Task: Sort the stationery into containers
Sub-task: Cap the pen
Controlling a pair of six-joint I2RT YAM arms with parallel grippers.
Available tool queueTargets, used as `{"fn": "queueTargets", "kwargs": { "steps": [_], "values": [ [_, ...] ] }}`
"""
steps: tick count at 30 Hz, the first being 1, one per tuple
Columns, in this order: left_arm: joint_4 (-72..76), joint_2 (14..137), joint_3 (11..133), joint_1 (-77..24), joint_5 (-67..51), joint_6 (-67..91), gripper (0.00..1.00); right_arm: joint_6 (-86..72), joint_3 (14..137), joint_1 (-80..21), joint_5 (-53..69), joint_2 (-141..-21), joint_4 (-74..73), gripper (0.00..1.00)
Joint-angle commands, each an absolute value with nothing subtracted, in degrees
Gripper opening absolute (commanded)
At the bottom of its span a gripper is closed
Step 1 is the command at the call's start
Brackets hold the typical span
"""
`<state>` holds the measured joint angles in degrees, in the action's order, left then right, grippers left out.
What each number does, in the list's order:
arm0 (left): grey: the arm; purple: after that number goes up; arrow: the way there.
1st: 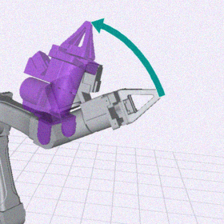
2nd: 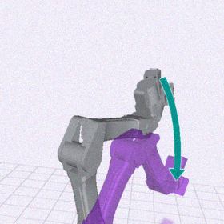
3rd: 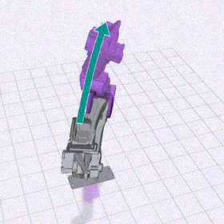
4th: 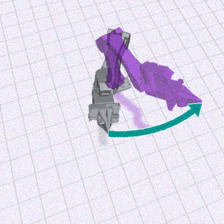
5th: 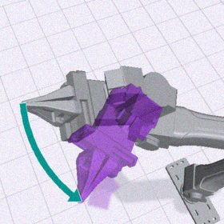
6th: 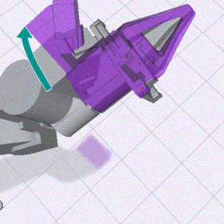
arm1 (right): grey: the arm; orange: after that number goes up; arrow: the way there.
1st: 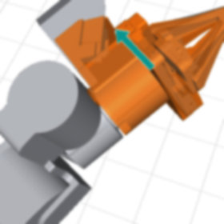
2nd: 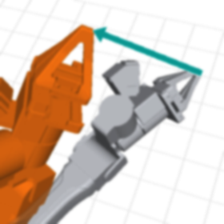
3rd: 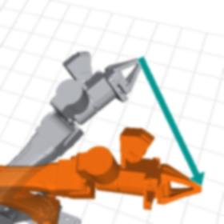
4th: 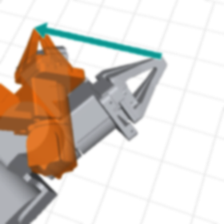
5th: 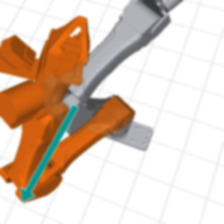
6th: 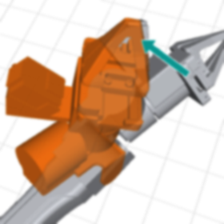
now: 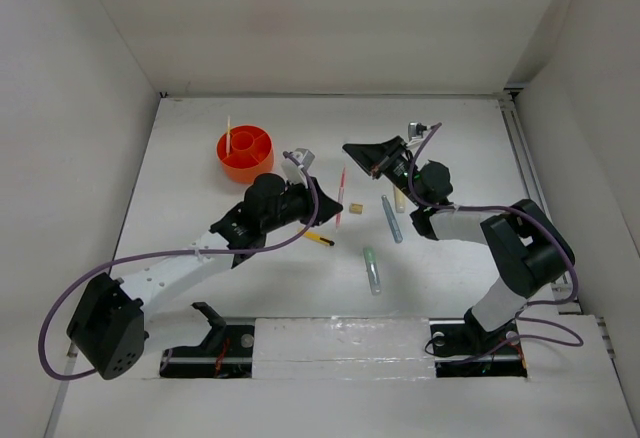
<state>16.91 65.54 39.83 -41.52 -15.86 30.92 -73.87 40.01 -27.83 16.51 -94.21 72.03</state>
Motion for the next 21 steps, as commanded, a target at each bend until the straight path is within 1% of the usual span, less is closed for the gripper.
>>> {"fn": "queueTargets", "kwargs": {
  "steps": [1,14,21],
  "values": [
    [20.3,65.13,39.64,-41.48,-15.91,31.11,0.0,-73.12,41.75,-28.21,16.61,-93.16,84.11,0.0],
    [19.6,65.13,40.87,-41.48,-13.18,29.53,0.0,-71.46,41.22,-28.21,18.37,-93.16,85.78,0.0],
    [19.6,66.18,42.01,-41.48,-12.66,29.53,0.0,-69.08,41.22,-28.21,20.21,-92.55,83.33,0.0]
  ]
}}
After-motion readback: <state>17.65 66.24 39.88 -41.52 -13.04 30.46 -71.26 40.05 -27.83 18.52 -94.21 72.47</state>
